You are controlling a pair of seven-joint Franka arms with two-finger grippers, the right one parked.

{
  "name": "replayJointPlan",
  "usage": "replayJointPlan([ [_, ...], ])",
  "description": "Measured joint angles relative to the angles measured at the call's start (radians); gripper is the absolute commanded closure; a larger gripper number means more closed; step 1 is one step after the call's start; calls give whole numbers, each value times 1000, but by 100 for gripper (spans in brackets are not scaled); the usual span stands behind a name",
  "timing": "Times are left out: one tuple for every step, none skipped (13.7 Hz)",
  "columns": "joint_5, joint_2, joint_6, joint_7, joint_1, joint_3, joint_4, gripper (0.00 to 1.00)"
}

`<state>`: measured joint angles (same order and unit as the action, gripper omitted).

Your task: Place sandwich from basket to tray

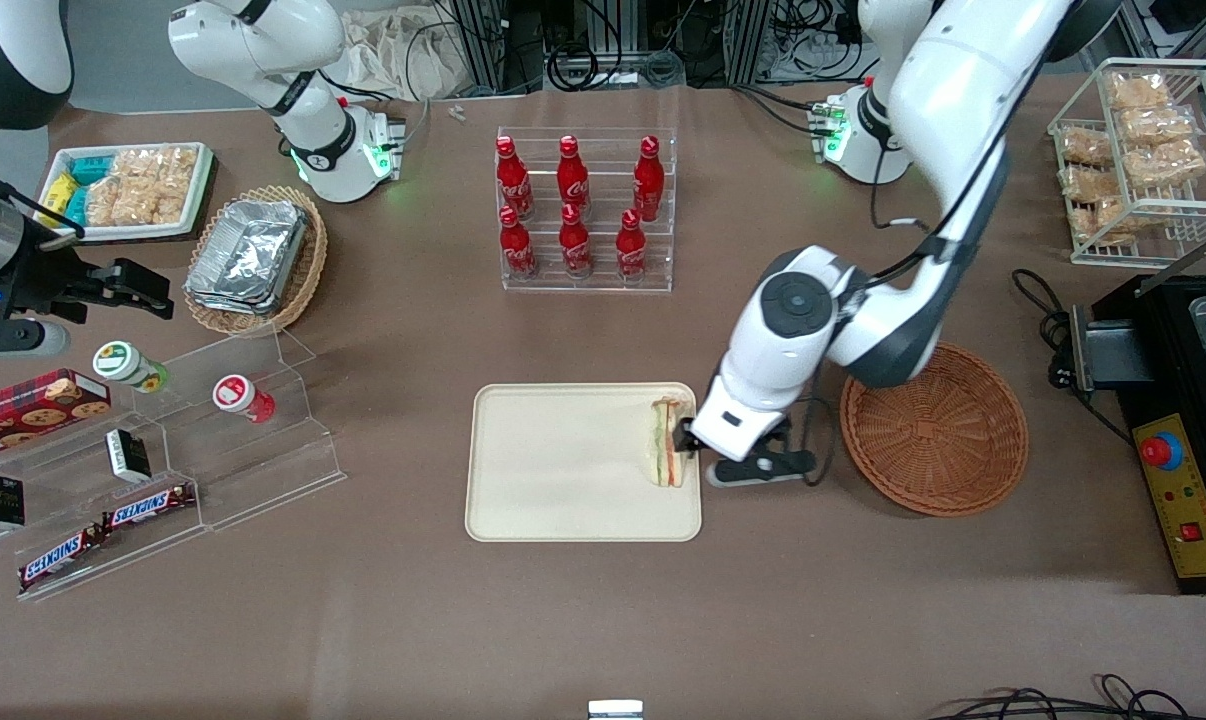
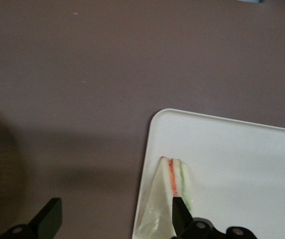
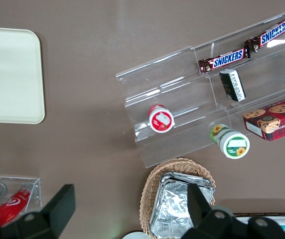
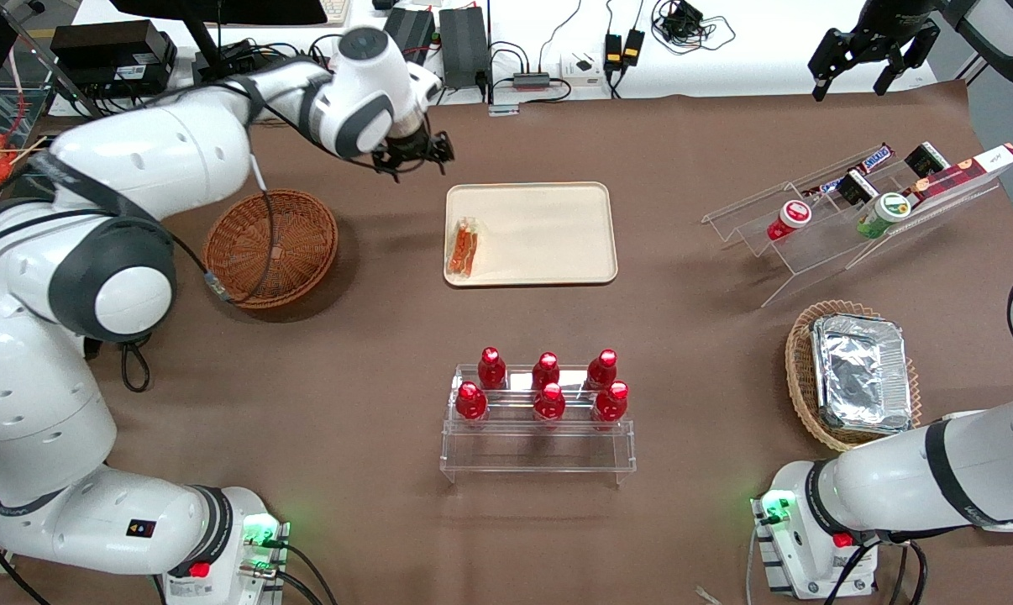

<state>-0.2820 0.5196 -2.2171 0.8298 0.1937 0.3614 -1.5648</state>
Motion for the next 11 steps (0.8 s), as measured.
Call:
replayJointPlan([
  [7, -21, 101, 0, -15, -1, 44, 1],
  [15, -34, 184, 0, -32, -1, 90, 1],
  [24, -44, 248, -1, -51, -1, 135, 1],
  [33, -50, 297, -11, -70, -1, 170, 1],
  [54, -58, 336, -37, -92, -1, 194, 1],
  [90, -71, 374, -84, -118, -1, 210, 1],
  [130, -92, 422, -149, -148, -2, 219, 1],
  [162, -119, 483, -217, -179, -5, 222, 1],
  [185, -150, 549, -275, -202, -18, 223, 1],
  [206, -183, 605, -322, -212, -50, 223, 1],
  [229, -217, 649, -370, -214, -94, 222, 1],
])
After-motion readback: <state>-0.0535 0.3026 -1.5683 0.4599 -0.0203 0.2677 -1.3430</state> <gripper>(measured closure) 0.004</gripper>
